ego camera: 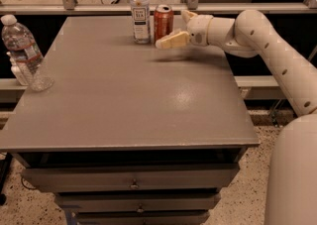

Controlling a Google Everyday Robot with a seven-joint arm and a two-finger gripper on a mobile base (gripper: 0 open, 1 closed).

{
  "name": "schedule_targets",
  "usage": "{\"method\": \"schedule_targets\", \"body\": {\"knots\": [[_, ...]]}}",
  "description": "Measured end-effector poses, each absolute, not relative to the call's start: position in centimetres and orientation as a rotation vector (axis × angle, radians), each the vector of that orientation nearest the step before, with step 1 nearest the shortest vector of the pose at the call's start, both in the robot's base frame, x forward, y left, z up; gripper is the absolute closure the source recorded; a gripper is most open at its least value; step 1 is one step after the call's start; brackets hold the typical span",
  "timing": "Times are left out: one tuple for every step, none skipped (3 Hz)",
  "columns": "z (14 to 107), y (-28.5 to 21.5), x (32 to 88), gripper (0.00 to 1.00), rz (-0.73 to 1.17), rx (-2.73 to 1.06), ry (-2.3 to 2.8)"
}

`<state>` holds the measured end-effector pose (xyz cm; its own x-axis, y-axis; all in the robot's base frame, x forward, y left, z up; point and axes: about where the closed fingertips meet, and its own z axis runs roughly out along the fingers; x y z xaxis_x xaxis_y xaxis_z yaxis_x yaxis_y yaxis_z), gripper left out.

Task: Move coke can near blue plastic bottle

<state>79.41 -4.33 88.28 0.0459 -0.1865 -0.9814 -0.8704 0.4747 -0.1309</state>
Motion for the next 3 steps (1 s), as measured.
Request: {"method": "schedule_targets", "body": {"knots": [[89.5,-7.3,77.7,0.0,0.619,-0.972,1.464],[93.1,-12.3,74.4,0.0,0.513,-0.954,1.441],[93.6,-14.7,73.7,0.0,0.481,-0.935,1.448]]}}
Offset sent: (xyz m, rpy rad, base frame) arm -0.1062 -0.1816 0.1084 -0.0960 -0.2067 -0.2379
